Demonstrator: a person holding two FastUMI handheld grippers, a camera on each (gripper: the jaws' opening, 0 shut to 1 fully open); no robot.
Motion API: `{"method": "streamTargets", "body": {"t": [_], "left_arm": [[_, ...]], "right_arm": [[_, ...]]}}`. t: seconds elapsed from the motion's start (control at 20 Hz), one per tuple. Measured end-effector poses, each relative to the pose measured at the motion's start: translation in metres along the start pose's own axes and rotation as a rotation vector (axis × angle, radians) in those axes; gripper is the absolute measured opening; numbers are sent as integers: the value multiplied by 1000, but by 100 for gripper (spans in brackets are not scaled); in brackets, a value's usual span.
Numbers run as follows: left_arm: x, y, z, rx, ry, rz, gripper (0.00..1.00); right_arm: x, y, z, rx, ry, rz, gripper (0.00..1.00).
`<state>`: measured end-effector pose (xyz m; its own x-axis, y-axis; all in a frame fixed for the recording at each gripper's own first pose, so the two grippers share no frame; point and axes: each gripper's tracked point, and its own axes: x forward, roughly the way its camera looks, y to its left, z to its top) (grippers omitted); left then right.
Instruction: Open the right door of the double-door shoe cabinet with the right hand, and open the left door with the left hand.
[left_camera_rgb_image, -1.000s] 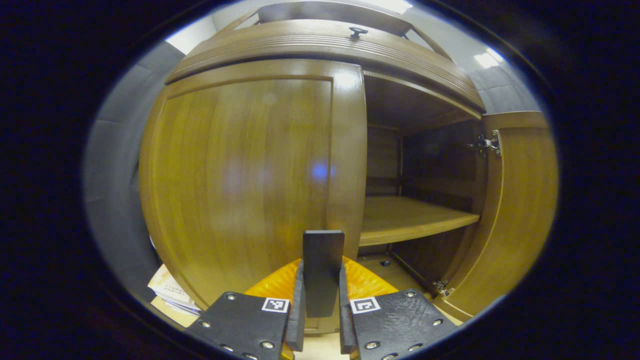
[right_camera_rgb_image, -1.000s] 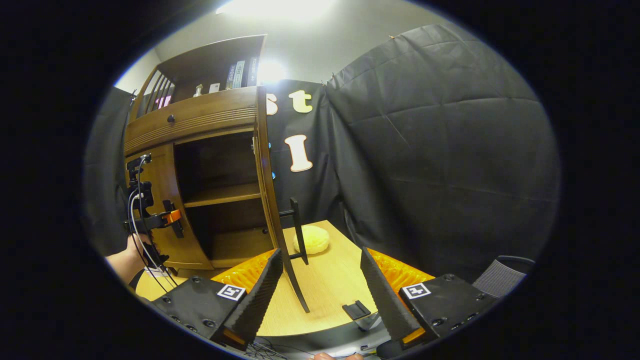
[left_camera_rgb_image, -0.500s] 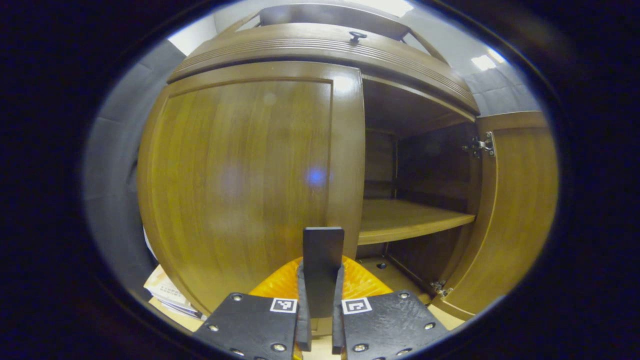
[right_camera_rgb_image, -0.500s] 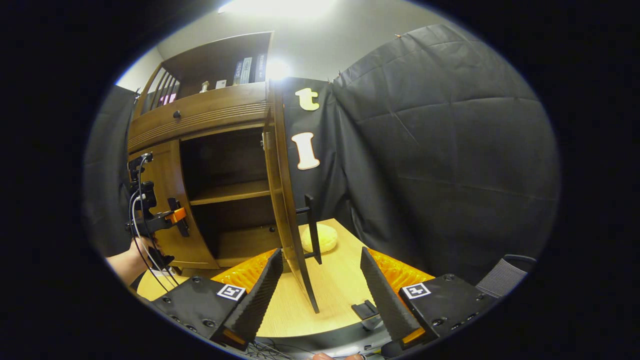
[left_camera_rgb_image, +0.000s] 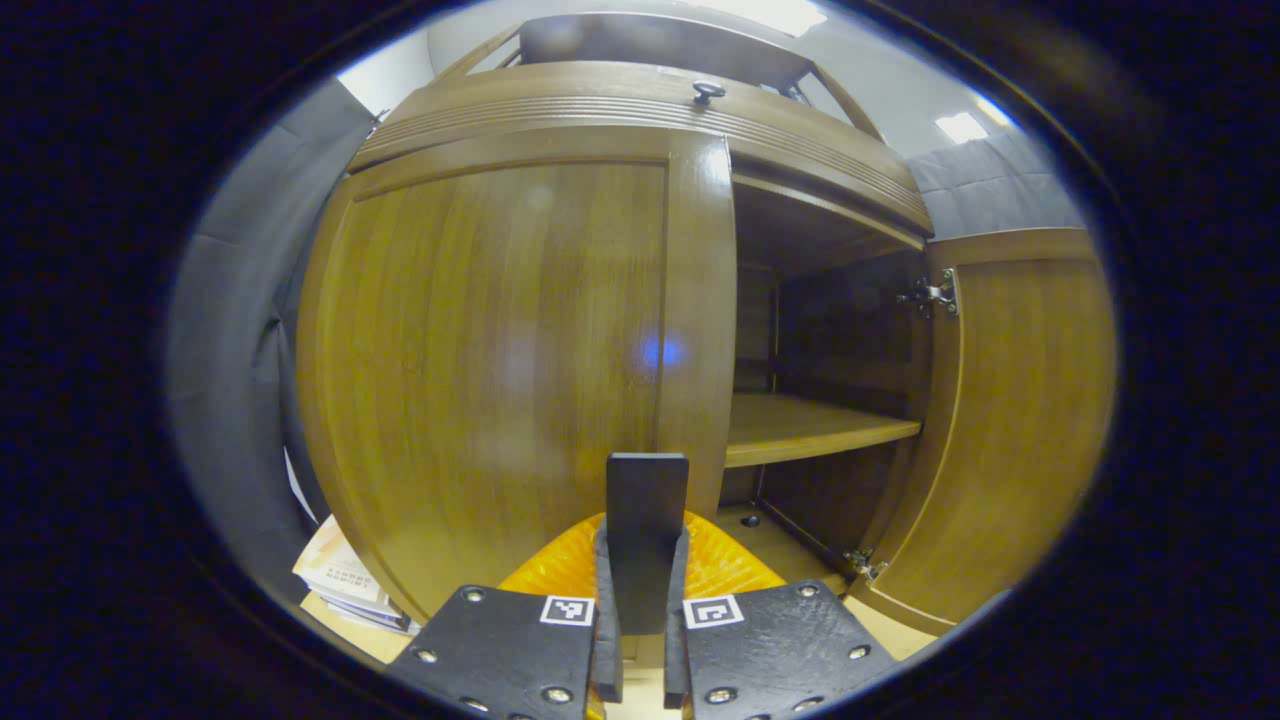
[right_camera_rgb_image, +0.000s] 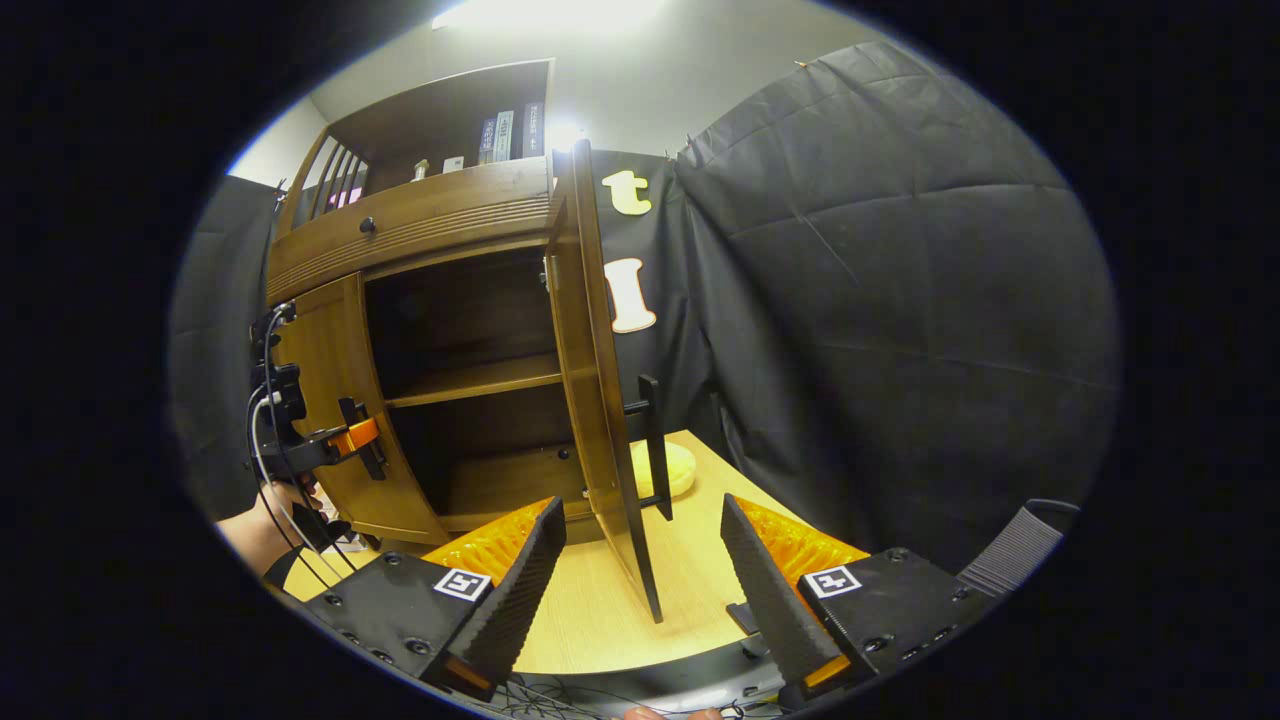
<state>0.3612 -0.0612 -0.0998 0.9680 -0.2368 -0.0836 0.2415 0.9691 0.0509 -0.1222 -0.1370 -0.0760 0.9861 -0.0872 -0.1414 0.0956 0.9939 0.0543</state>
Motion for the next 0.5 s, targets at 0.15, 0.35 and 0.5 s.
{"method": "streamTargets", "body": {"t": [0.15, 0.35, 0.5], "left_arm": [[-19, 3, -1, -3, -5, 2, 17], [-44, 9, -2, -8, -8, 3, 17], [-64, 14, -2, -4, -12, 7, 17]], "right_arm": [[7, 12, -3, 14, 6, 31, 93], [15, 31, -3, 4, 2, 85, 93], [19, 46, 0, -5, -5, 129, 93]]}}
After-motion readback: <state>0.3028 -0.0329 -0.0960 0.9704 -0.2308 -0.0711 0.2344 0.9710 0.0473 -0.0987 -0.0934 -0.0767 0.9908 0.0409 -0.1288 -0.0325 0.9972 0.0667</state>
